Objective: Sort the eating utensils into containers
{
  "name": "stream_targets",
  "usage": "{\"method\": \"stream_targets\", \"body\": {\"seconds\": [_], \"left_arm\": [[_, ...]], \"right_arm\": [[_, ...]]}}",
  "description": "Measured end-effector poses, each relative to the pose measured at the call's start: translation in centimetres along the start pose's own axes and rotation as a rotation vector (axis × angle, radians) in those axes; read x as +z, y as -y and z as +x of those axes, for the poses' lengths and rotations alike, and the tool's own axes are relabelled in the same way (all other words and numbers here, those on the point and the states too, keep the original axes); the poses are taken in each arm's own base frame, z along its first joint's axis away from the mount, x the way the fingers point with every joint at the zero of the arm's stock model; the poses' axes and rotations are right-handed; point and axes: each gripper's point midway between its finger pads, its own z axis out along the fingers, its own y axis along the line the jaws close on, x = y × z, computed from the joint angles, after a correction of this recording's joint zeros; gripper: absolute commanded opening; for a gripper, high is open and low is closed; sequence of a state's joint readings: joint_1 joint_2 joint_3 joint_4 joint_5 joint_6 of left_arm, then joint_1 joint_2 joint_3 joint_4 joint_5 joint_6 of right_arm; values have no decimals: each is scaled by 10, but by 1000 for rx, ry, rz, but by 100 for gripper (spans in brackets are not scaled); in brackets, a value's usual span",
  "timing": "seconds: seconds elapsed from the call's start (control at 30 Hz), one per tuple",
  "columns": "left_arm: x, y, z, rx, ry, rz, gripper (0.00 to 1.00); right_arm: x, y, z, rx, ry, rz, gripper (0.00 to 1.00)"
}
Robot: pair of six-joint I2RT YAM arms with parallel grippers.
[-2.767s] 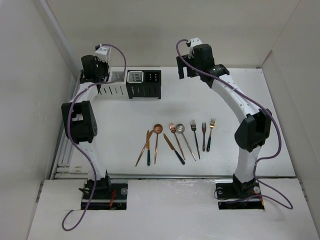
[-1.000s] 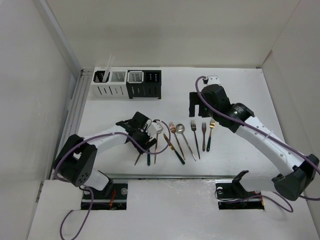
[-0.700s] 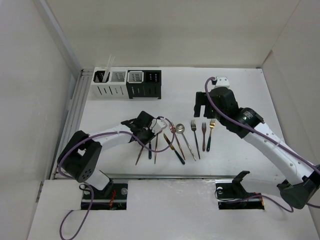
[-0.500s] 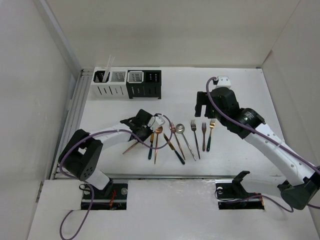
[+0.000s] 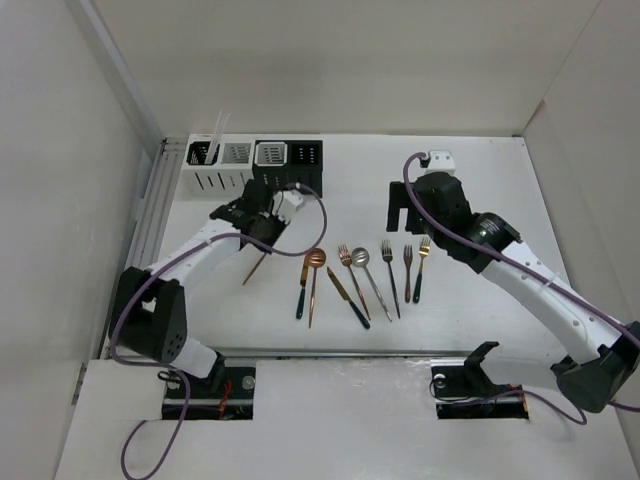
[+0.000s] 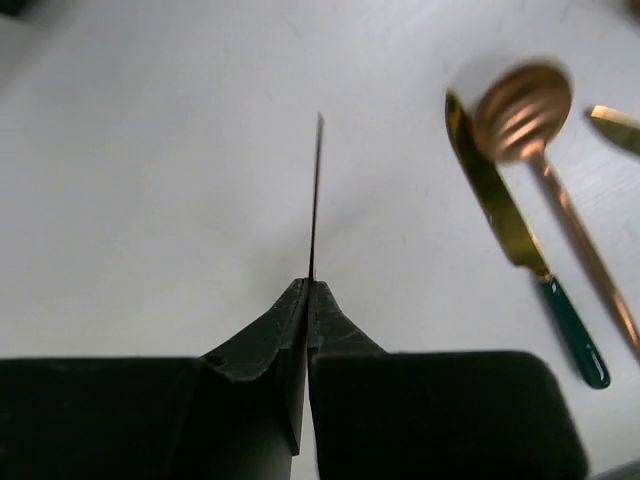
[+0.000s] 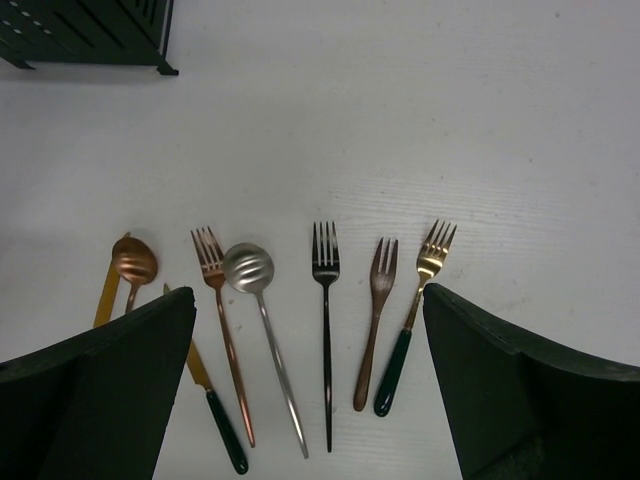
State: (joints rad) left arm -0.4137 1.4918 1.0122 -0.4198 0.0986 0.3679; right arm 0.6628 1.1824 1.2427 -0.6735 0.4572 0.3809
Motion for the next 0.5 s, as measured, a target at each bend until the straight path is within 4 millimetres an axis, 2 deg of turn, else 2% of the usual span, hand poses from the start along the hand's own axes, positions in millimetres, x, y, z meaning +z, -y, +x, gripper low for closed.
{"method": "stream_targets", "body": {"seconds": [0.1,0.23,0.33,0.47,0.5], "left_arm": [[-30,-16,-44,-3,143,-32,0],[-69,-32,-86,-4,305,-65,0],[-87,-40,-100,10,383,-87,0],[-90,-45,-102,54,403,-95,0],[-87,-45,-100,72,396,-90,9]], "right_arm": [[8,-3,1,-15,-6,2,100],[15,-8,-2,-27,2,-3,100],[19,-13,-9,-37,17,-9,100],[23,-19,-20,-43,40,-22,100],[23,-20,-23,-46,48,-25,100]]}}
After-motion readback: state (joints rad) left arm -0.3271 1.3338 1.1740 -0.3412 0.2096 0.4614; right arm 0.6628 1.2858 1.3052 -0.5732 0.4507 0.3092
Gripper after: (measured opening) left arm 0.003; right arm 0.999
